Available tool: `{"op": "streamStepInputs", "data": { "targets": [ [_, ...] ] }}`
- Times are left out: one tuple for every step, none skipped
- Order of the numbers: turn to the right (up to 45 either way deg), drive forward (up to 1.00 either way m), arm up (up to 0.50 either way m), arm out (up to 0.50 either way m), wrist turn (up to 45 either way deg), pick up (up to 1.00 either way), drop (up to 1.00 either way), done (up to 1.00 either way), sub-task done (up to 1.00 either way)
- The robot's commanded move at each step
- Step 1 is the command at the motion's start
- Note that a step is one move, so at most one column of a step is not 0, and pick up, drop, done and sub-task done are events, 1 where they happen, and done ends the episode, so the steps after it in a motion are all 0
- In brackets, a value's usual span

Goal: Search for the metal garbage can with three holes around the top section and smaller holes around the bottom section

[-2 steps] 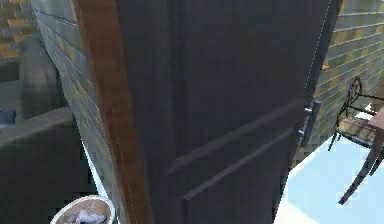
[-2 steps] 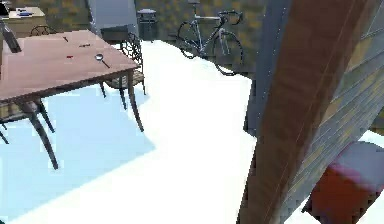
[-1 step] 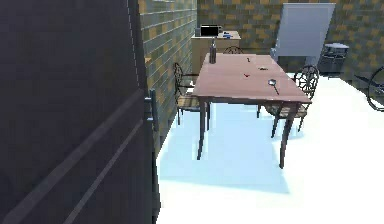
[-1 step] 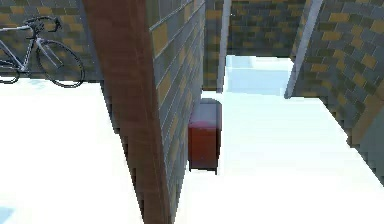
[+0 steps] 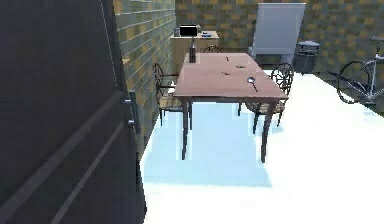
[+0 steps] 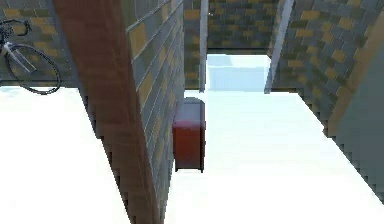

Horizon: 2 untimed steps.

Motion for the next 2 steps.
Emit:
{"op": "streamStepInputs", "data": {
  "targets": [
    [0.0,0.45,0.0,0.0,0.0,0.0,0.0,0.0,0.0],
    [45.0,0.0,0.0,0.0,0.0,0.0,0.0,0.0,0.0]
  ]
}}
